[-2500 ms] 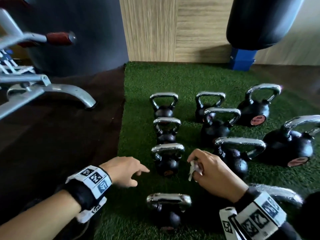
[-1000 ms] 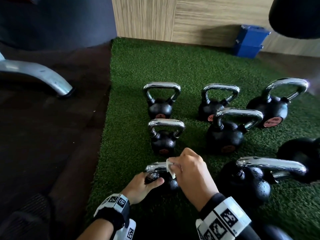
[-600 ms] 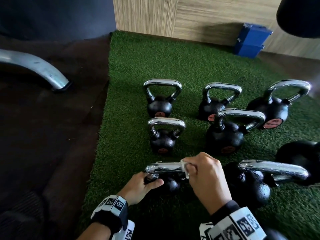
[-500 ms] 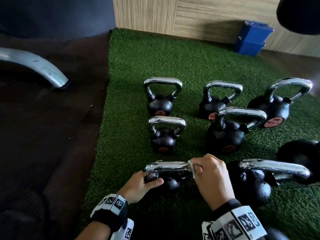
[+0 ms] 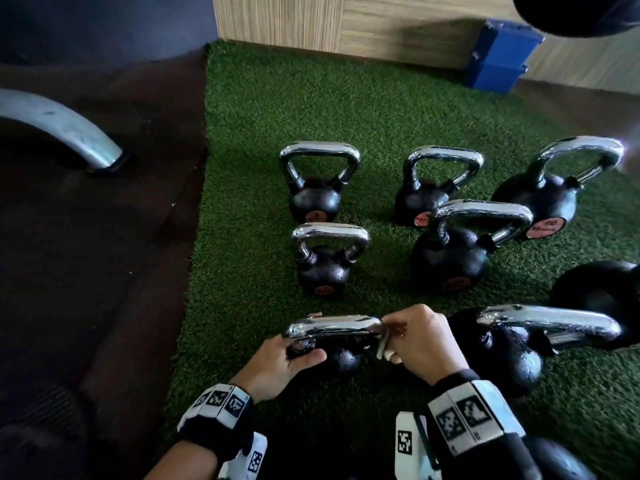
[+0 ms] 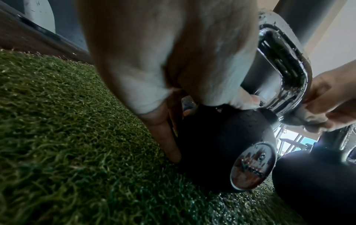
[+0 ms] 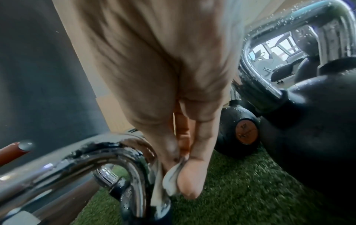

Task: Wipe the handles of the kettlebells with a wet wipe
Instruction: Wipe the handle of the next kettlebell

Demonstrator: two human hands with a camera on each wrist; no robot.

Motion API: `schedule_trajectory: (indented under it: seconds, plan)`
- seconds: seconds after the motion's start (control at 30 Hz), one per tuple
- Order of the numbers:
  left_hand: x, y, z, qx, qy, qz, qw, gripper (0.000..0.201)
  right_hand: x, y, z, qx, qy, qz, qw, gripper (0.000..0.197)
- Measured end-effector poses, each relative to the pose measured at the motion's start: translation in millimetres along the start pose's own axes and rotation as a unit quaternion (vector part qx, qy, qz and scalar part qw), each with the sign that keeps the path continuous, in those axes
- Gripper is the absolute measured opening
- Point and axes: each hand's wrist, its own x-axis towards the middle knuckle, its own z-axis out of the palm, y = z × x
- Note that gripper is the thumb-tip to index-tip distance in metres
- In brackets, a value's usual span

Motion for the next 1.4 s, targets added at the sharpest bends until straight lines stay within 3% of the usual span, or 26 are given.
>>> schedule_trajectory:
  seconds: [0.1, 0.2, 0.3, 0.37, 0.4, 0.47, 0.53, 0.57, 0.6, 0.67, 0.8, 0.87, 0.97, 1.07, 1.17, 1.27, 1.33, 1.4]
  plan:
    - [1.2, 0.2, -0.5, 0.011, 0.0, -0.009, 1.0, 0.056, 6.1, 2.9, 11.9, 0.045, -0.009, 0.027, 0.999, 0.035]
    - [0.2, 5.5, -2.0, 0.034, 0.0, -0.02, 0.999, 0.058, 12.5, 7.8, 19.5, 0.085, -0.008, 0.049, 0.995, 0.045]
    - [-1.3, 13.4, -13.6, 0.056, -0.071, -0.026, 0.996, 0.071, 10.0, 11.4, 16.2, 0.063, -0.009, 0.058, 0.996, 0.036]
    - [-5.0, 18.0, -29.6, 0.117, -0.103, -0.025, 0.987, 0.069, 4.7, 15.5, 7.8, 0.033, 0.019, 0.063, 0.997, 0.026]
    - [-8.0, 21.0, -38.1, 0.134, -0.082, -0.015, 0.987, 0.062, 1.8, 17.4, 1.5, 0.024, 0.049, 0.064, 0.996, 0.02]
    - [-16.3, 32.1, -51.4, 0.115, 0.042, 0.003, 0.992, 0.055, -4.5, 17.6, -11.7, 0.046, 0.105, 0.049, 0.992, 0.011]
    - [-22.9, 50.0, -58.3, 0.019, 0.182, 0.043, 0.982, 0.039, -10.4, 11.9, -22.1, 0.136, 0.102, 0.01, 0.985, 0.018]
    - [-25.1, 61.5, -60.3, -0.051, 0.215, 0.062, 0.973, 0.03, -12.6, 5.1, -25.5, 0.189, 0.079, -0.016, 0.979, 0.024]
    - [-27.5, 74.7, -61.2, -0.129, 0.21, 0.071, 0.967, 0.025, -14.6, -3.1, -27.1, 0.236, 0.052, -0.041, 0.969, 0.027]
    - [-32.5, 98.6, -58.9, -0.246, 0.14, 0.071, 0.956, 0.031, -16.3, -20.0, -25.9, 0.286, 0.018, -0.093, 0.954, 0.028]
    - [-37.5, 122.4, -51.2, -0.292, 0.028, 0.064, 0.954, 0.044, -18.9, -42.6, -17.4, 0.3, 0.014, -0.166, 0.939, 0.022]
    - [-37.8, 125.0, -48.8, -0.319, 0.01, 0.057, 0.946, 0.036, -19.2, -46.0, -13.6, 0.308, 0.028, -0.179, 0.934, 0.023]
    - [-36.8, 125.5, -45.0, -0.34, 0.043, 0.069, 0.937, 0.032, -18.0, -48.7, -6.8, 0.282, 0.08, -0.186, 0.938, 0.025]
    - [-35.8, 124.3, -42.6, -0.318, 0.055, 0.082, 0.943, 0.029, -20.0, -51.6, -5.2, 0.202, 0.148, -0.187, 0.95, 0.028]
    - [-37.7, 124.1, -45.6, -0.281, 0.067, 0.086, 0.954, 0.026, -22.0, -43.7, -12.1, 0.199, 0.098, -0.164, 0.961, 0.031]
    - [-42.1, 123.9, -45.9, -0.108, 0.168, 0.139, 0.97, 0.017, -14.1, -17.2, -19.3, 0.143, 0.067, -0.101, 0.982, 0.035]
    - [-44.0, 126.0, -38.9, 0.025, 0.232, 0.184, 0.955, 0.01, -4.8, 3.3, -15.4, 0.046, 0.058, -0.035, 0.997, 0.037]
    - [-41.7, 129.4, -29.2, 0.081, 0.261, 0.197, 0.942, 0.009, 3.9, 17.3, -4.4, 0.0, 0.008, 0.022, 1.0, 0.04]
